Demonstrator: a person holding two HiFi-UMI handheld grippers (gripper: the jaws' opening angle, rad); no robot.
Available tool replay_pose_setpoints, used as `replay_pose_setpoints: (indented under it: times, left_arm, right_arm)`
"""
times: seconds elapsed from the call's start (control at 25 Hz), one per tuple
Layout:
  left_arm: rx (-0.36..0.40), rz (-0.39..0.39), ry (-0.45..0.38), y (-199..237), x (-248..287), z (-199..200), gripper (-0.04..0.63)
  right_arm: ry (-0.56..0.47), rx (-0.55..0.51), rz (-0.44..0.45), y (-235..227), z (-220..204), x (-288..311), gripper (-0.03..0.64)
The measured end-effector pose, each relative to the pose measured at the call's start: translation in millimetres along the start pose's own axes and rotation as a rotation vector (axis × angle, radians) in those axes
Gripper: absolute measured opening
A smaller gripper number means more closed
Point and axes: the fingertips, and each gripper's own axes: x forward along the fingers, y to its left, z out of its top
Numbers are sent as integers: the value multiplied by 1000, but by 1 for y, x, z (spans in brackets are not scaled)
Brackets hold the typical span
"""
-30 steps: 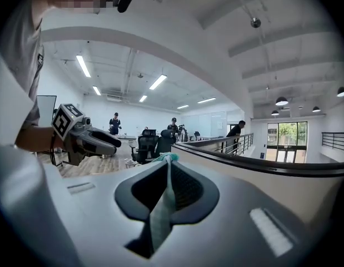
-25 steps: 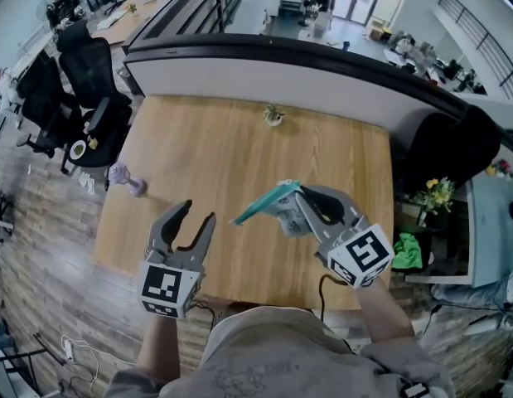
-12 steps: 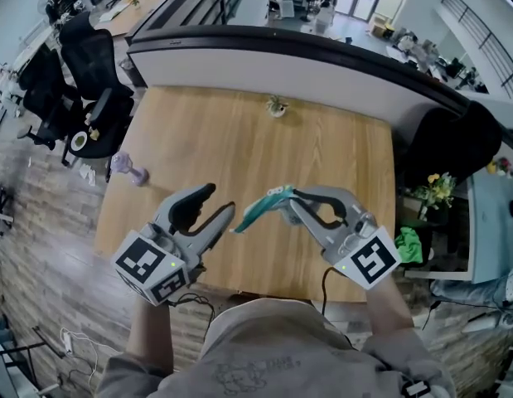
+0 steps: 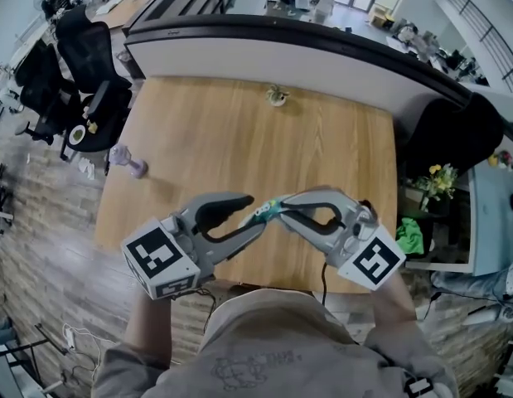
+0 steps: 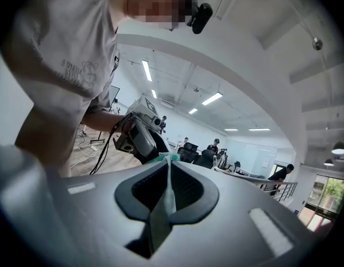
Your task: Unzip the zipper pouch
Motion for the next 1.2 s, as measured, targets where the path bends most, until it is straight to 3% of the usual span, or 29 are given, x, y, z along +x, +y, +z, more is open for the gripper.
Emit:
replay_pose_setpoints:
  times: [0.16, 0.36, 0.6, 0.92, 1.2]
  left_arm:
    - [-52, -37, -20, -3, 2, -5, 108]
    - [-95, -31, -33, 2, 2, -9, 54]
    - [-113, -29, -31, 4, 7, -15, 43]
    - [-110, 26, 15, 6, 15, -23, 40]
    - [-71, 126, 111, 23, 9, -47, 41]
  right_arm:
    - [2, -1, 34, 5, -5, 1, 26]
    - [40, 3, 47, 6, -16, 4, 26]
    - [39, 3, 48, 5, -21, 4, 25]
    - [57, 258, -82, -17, -39, 1, 15]
    - [46, 317, -245, -51, -46, -6, 15]
